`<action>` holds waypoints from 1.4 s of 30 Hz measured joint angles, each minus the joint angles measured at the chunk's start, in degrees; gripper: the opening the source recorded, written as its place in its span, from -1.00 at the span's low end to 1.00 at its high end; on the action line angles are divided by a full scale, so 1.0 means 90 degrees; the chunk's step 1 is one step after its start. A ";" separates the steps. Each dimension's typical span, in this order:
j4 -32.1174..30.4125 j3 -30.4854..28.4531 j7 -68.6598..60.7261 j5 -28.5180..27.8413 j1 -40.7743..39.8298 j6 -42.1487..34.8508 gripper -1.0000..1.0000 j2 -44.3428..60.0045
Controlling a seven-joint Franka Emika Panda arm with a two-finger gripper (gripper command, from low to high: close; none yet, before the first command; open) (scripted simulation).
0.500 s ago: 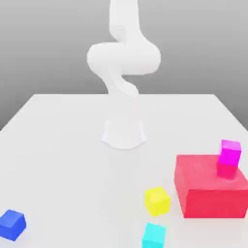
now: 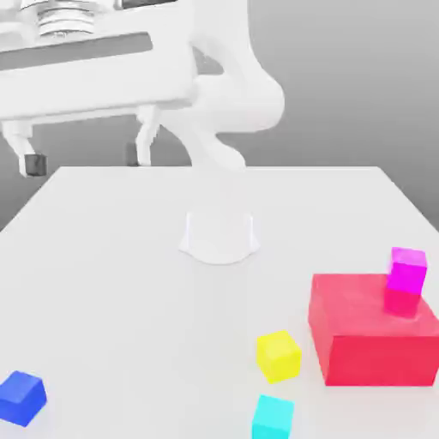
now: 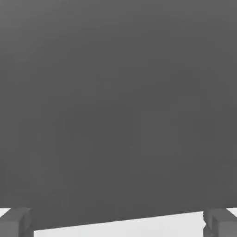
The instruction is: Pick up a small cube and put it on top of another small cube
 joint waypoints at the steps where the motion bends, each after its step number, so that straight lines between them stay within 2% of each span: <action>1: 0.0002 -0.0073 -0.0112 0.0089 -0.0031 0.0061 0.00 0.0233; 8: 0.0018 -0.0311 -0.0785 0.0580 -0.0537 0.0488 0.00 0.1833; 15: 0.0007 -0.0551 -0.1144 0.0615 -0.1004 0.1006 0.00 0.3315; 19: 0.0202 -0.0144 -0.1527 0.1081 -0.1403 0.1615 0.00 0.4237; 20: 0.0248 -0.0026 -0.1608 0.1190 -0.1500 0.1748 -1.00 0.4421; 27: 0.0254 -0.0032 -0.1628 0.1218 -0.1491 0.1751 -1.00 0.4444; 31: 0.0033 -0.0479 -0.1246 0.0682 -0.1138 0.1188 -1.00 0.3645; 36: -0.0879 -0.0082 -0.1259 -0.0031 -0.0227 0.1094 -1.00 0.2608; 40: -0.1686 0.0454 -0.1352 -0.0585 0.0456 0.1139 -1.00 0.1783; 42: -0.2134 0.0794 -0.1422 -0.0866 0.1082 0.1172 -1.00 0.1322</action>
